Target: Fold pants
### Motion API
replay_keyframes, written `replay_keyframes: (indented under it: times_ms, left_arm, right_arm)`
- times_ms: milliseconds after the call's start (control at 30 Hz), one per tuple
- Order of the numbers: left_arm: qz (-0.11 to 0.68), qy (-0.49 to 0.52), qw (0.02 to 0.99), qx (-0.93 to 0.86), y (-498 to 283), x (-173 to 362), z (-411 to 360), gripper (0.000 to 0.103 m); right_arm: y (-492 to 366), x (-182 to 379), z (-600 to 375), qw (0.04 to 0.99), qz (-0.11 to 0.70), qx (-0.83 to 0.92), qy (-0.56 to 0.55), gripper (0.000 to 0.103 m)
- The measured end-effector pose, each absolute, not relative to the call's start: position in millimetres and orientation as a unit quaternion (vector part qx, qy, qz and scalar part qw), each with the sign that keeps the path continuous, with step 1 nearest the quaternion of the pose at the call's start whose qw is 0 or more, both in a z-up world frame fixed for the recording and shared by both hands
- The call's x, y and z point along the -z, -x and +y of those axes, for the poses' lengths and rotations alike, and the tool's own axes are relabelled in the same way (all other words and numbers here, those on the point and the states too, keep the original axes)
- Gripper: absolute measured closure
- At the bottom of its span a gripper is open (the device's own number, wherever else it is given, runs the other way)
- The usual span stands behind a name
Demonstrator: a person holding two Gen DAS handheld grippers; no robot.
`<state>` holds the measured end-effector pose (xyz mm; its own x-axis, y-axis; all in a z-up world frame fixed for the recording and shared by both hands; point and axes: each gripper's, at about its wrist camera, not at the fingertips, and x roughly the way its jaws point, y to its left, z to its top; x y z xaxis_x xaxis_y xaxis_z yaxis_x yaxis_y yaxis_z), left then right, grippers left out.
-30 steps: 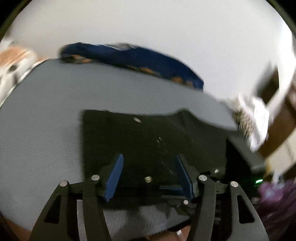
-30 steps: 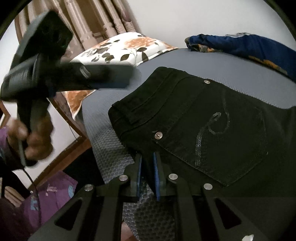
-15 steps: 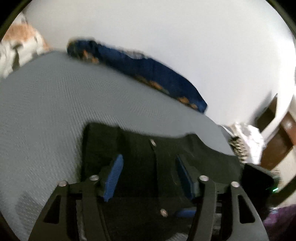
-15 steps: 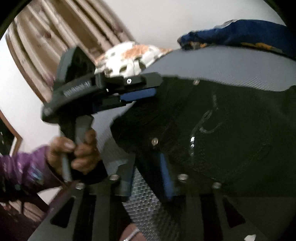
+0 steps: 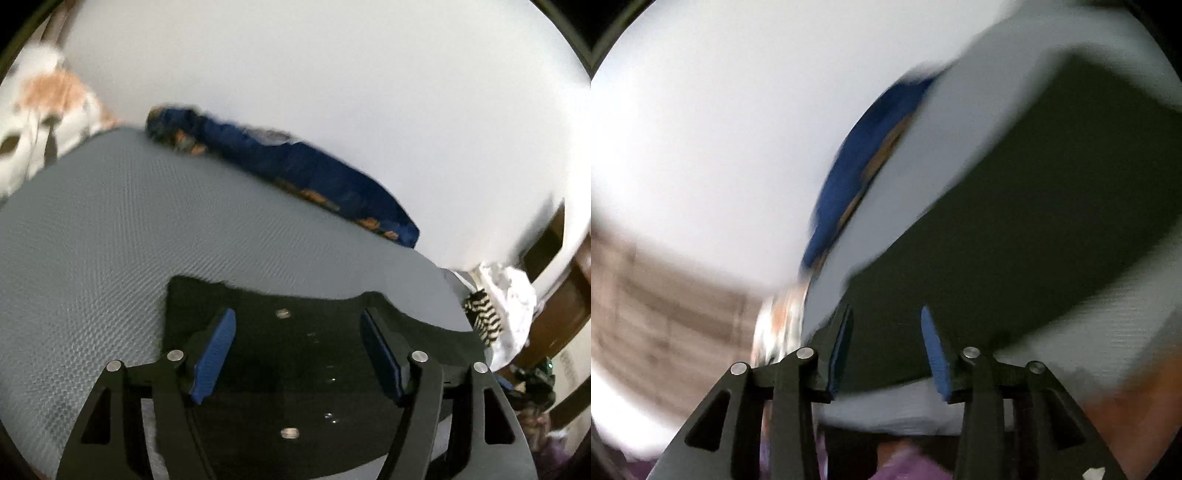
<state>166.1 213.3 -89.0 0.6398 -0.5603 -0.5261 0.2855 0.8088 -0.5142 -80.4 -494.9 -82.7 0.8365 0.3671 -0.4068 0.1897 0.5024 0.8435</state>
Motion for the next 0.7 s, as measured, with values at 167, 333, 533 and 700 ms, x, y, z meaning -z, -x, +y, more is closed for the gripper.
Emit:
replay_keyframes:
  times_ms: [167,333,533,700]
  left_arm:
    - [0.350,0.122,0.890,0.266,-147.4,73.4,132.0,0.022]
    - [0.408,0.081,0.852,0.320,-141.9,85.5,52.7,0.022]
    - [0.423,0.055,0.837,0.344,-126.5,84.3,14.5,0.022]
    - [0.436,0.055,0.831,0.340,-127.0,86.7,0.8,0.022]
  right_arm:
    - [170.2,105.8,-584.1,0.805,0.196,0.041,-0.558,0.065]
    - [180.4,129.5,-613.0,0.792,0.162,0.050,-0.586,0.064]
    - [157.5,142.6,-636.6,0.788,0.200,0.080,-0.576,0.056]
    - [162.2,147.0,-646.6,0.797,0.206,0.079,-0.563,0.053]
